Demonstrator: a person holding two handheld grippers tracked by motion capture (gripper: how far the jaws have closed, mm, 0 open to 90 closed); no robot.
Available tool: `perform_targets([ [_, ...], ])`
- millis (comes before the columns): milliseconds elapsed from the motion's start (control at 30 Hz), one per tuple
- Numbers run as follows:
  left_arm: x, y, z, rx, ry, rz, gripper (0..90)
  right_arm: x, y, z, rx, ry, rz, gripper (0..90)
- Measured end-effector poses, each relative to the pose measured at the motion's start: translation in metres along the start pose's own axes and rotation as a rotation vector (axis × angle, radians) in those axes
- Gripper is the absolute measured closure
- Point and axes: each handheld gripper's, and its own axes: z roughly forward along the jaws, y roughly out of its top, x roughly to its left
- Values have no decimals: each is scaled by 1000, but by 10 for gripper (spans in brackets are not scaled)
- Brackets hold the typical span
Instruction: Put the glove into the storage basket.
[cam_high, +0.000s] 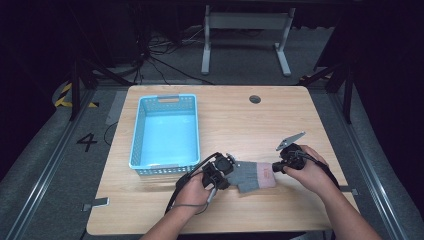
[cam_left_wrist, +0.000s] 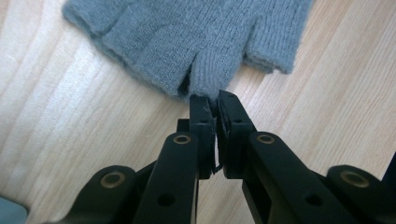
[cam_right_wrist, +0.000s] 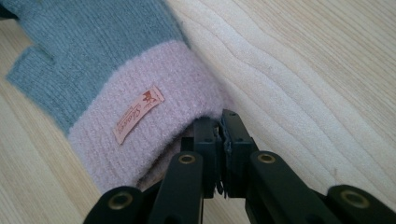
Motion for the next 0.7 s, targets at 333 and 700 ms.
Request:
perform_targets([
  [333, -4, 0, -9, -22, 27, 10, 860, 6, 3, -15, -59, -16, -17, 869],
  [700, -3, 1, -2, -1, 14, 15, 845, -1, 3, -1, -27, -23, -4, 839],
])
